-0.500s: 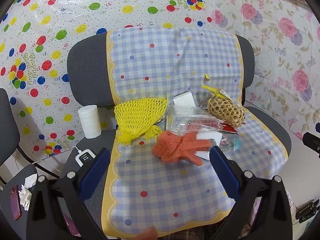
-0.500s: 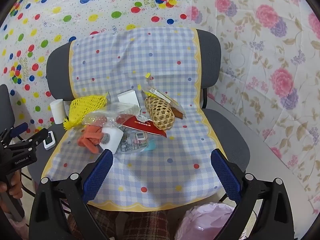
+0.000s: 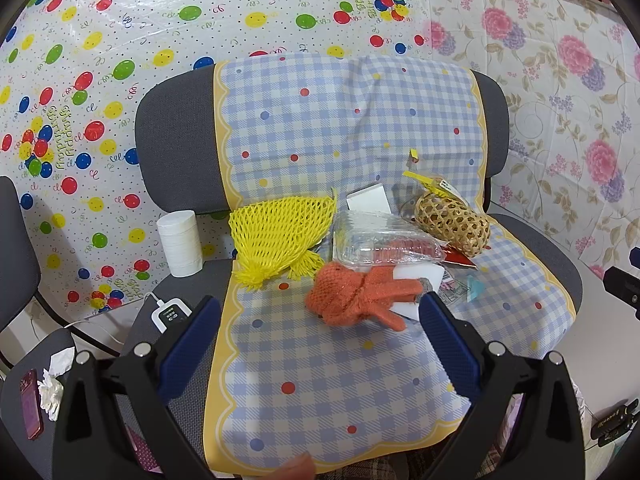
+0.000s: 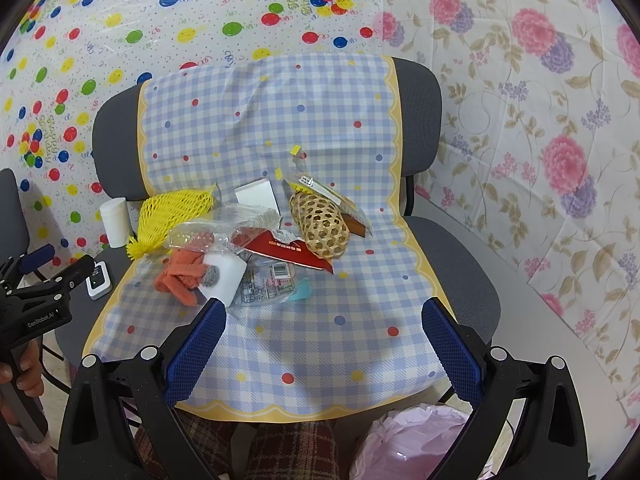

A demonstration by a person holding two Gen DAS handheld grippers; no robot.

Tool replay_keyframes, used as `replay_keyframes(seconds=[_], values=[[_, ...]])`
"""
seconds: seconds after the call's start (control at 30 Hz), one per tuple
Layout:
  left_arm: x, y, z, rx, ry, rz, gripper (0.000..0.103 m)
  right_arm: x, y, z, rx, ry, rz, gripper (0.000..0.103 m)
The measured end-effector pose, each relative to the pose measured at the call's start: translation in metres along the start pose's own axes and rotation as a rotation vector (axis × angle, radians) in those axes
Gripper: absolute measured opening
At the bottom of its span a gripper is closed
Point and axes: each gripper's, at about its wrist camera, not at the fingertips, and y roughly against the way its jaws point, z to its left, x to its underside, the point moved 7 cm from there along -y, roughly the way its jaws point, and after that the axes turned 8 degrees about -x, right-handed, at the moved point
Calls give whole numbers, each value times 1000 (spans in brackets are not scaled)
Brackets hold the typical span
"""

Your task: Collect trash

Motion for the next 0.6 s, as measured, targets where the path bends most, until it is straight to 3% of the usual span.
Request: replay_keyframes(seconds=[0.6], values=[[0, 0, -1, -1, 0, 1, 96, 0, -1, -1, -1, -1, -1, 97]])
